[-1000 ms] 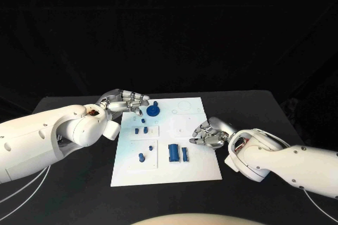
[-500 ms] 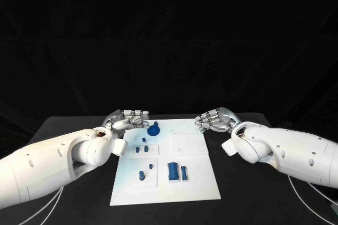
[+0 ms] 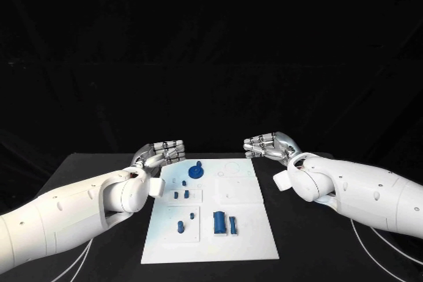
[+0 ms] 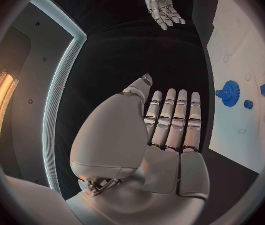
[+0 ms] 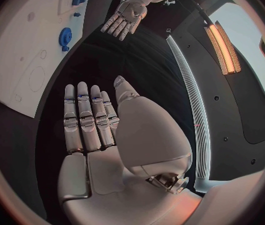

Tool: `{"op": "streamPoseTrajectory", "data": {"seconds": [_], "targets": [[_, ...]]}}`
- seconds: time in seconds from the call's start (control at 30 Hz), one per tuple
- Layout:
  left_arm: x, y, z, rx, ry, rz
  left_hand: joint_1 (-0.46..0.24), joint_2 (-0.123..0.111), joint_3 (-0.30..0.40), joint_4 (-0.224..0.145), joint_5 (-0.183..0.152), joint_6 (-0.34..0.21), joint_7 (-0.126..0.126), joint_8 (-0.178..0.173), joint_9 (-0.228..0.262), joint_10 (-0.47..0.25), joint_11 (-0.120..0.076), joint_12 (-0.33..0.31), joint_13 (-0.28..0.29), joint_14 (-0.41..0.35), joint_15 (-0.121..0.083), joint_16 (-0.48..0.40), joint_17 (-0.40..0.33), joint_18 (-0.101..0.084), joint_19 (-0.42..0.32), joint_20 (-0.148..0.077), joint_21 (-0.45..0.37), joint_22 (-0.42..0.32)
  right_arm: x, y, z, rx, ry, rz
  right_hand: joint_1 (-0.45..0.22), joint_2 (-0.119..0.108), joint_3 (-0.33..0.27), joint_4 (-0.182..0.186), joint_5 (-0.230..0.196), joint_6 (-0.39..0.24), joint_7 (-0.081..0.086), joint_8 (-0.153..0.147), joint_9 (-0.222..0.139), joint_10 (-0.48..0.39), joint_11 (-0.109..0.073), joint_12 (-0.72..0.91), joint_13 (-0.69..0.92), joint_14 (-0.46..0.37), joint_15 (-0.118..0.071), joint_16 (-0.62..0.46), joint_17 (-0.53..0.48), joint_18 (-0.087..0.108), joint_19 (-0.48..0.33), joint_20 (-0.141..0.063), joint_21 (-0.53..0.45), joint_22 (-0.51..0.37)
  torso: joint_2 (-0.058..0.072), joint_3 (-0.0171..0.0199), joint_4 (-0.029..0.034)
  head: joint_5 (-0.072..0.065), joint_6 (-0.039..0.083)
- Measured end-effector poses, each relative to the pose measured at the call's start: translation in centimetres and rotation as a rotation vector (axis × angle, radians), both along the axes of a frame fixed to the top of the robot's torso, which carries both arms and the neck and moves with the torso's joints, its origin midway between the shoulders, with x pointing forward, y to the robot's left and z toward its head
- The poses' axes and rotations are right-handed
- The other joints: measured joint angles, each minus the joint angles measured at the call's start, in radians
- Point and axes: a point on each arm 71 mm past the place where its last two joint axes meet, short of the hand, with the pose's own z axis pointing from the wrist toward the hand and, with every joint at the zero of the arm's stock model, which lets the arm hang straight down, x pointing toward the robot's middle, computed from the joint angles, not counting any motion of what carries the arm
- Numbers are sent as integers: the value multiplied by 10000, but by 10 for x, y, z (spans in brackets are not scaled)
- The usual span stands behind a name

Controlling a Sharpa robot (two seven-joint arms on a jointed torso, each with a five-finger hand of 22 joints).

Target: Assemble the parts on the task board

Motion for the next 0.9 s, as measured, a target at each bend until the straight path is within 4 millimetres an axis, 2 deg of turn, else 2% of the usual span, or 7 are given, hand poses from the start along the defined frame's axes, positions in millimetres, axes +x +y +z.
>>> {"op": "streamPoseTrajectory", "data": {"seconds": [0.03, 0.23, 0.4, 0.5, 0.67, 0.8, 0.9], "targets": [[0, 0, 0, 3, 1, 4, -494, 59, -81, -50, -36, -314, -30, -89, -73, -335, -51, -86, -69, -307, -48, -92, -74, -149, -227, -96, -57, -32, 0, 0, 0, -1, 2, -8, -479, 16, -45, -45, -32, -315, -58, -75, -48, -344, -44, -79, -67, -327, -30, -76, -100, 0, -269, -71, -77, -150, 0, 1, 0, 1, 1], [-3, -4, 1, 17, 34, -28, -3514, 589, -477, -370, -396, -2255, -347, -431, -409, -2348, -459, -413, -394, -2172, -404, -464, -417, -296, -1699, -683, -360, -578, -5, 3, 1, 197, 42, -71, -3439, 114, -162, -355, -465, -2292, -471, -410, -342, -2538, -376, -423, -396, -2548, -305, -415, -580, -327, -2017, -597, -408, -1085, -5, 30, 68, -12, 128], [-11, -16, 5, 45, -36, -30, -5656, 838, -786, -696, -654, -3640, -586, -540, -531, -3796, -757, -514, -512, -3502, -658, -597, -542, -447, -2751, -1102, -664, -826, -18, 15, 2, 727, 73, -219, -5566, 152, -216, -649, -769, -3718, -768, -492, -716, -4115, -614, -501, -519, -4153, -750, -492, -760, -548, -3280, -976, -485, -1758, -30, 124, 251, -27, 407], [-19, -26, 10, 159, -163, 98, -6666, 911, -912, -993, -785, -4292, -901, -540, -566, -4475, -896, -514, -543, -4127, -793, -603, -579, -609, -3243, -1305, -954, -892, -30, 23, 5, 1231, 57, -486, -6539, 163, -221, -941, -909, -4365, -905, -550, -976, -4833, -876, -552, -548, -4885, -962, -552, -805, -688, -3856, -1149, -532, -2066, -41, 164, 330, -33, 509], [-30, -39, 17, 454, -468, 443, -8211, 977, -1331, -1297, -1284, -5294, -1254, -580, -589, -5523, -1250, -567, -569, -5087, -1301, -646, -603, -790, -3998, -1609, -1249, -959, -48, 31, 9, 1897, 27, -1231, -8063, 168, -257, -1222, -1243, -5381, -1257, -550, -1236, -5962, -1294, -553, -576, -6032, -1166, -552, -845, -857, -4755, -1419, -532, -2547, -51, 192, 386, -33, 551], [-35, -43, 22, 766, -741, 848, -9169, 1001, -1641, -1391, -1491, -5912, -1386, -580, -601, -6162, -1591, -568, -579, -5679, -1504, -646, -617, -1078, -4461, -1801, -1345, -974, -57, 33, 12, 2197, -12, -1898, -9002, 172, -256, -1305, -1605, -6009, -1605, -550, -1328, -6660, -1432, -552, -586, -6736, -1241, -552, -862, -1236, -5315, -1592, -571, -2843, -52, 201, 404, -33, 557], [-37, -43, 24, 967, -906, 1111, -9854, 1011, -1777, -1448, -1574, -6351, -1440, -580, -608, -6629, -1752, -567, -584, -6103, -1605, -646, -621, -1307, -4799, -1977, -1361, -986, -61, 32, 13, 2284, -32, -2324, -9690, 175, -242, -1374, -1785, -6466, -1773, -550, -1368, -7162, -1506, -592, -591, -7249, -1274, -575, -869, -1402, -5692, -1969, -571, -3061, -53, 202, 406, -33, 558]]}}
